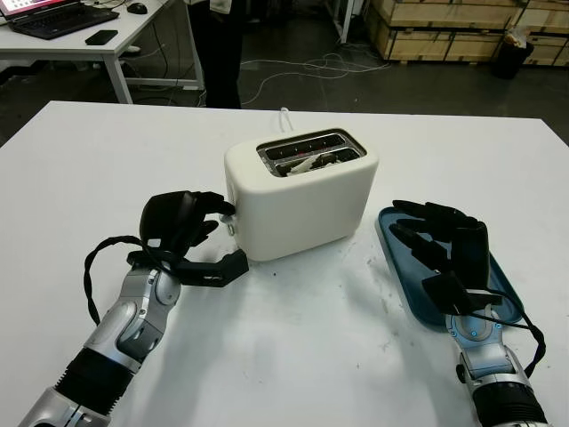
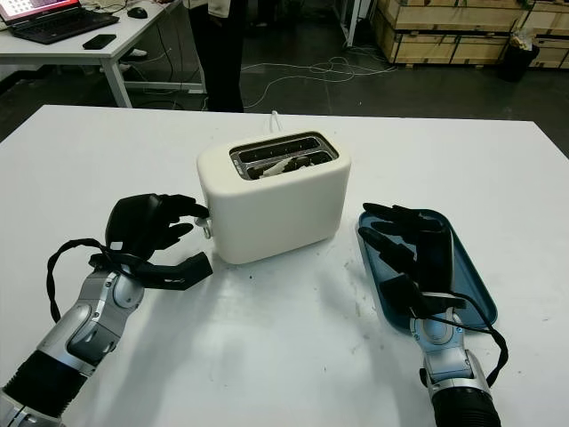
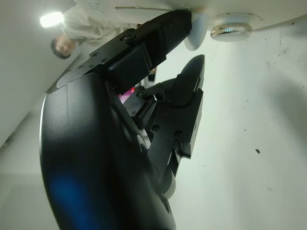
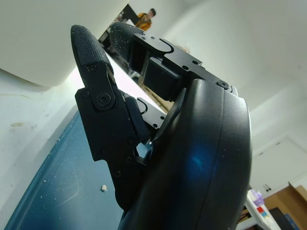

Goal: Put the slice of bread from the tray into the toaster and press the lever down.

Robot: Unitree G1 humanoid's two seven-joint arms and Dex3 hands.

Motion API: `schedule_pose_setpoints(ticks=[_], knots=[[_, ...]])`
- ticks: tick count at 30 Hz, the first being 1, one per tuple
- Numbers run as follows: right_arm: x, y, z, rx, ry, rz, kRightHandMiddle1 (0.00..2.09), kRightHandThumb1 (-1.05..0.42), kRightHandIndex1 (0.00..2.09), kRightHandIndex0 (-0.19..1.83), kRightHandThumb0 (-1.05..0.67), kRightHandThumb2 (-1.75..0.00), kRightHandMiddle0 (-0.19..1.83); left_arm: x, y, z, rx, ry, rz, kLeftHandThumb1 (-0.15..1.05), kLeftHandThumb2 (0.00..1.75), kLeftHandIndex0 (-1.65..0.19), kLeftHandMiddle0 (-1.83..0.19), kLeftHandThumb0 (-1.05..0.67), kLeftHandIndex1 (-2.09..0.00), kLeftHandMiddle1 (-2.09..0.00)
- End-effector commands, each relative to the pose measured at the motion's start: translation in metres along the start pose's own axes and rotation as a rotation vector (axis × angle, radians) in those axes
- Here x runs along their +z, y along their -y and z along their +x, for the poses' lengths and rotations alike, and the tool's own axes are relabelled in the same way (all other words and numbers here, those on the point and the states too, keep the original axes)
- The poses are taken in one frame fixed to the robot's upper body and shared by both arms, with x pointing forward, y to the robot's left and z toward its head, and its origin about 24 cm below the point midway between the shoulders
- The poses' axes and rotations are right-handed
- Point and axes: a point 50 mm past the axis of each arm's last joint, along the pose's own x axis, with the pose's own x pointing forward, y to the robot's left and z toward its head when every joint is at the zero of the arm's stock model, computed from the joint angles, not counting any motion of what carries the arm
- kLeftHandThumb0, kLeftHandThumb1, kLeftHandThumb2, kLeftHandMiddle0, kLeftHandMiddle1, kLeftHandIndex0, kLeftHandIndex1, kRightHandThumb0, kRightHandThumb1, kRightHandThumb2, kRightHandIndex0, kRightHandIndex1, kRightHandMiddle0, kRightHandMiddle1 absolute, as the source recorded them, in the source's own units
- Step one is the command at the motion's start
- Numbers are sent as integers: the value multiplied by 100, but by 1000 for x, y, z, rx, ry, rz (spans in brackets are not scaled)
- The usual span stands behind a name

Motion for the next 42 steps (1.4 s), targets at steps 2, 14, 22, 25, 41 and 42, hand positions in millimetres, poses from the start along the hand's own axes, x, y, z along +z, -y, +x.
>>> schedule_pose_setpoints(ticks=[2,14,22,25,41,42], knots=[[6,5,8,-6,50,-6,0,-79,7,127,-61,0,116,-7,57,-36,-492,-82,56,86,0,-117,-86,-6,-2,-120],[5,5,7,-1,48,-9,0,-78,7,127,-60,0,116,-11,86,-37,-828,-158,240,80,0,-110,-76,-5,0,-80],[5,4,6,-2,46,-5,0,-79,7,127,-60,0,116,0,44,-13,-586,-132,156,84,0,-116,-100,-8,-2,-80],[5,3,6,-1,46,1,0,-78,7,126,-59,0,116,4,28,-11,-443,-90,127,86,0,-118,-100,-19,-3,-96],[6,1,5,1,46,10,0,-80,6,126,-63,0,115,5,-16,-7,-185,33,136,84,0,-129,-110,-25,-6,-91],[6,1,5,2,44,10,0,-80,6,126,-63,0,115,4,-16,-7,-182,31,134,84,0,-128,-109,-25,-5,-91]])
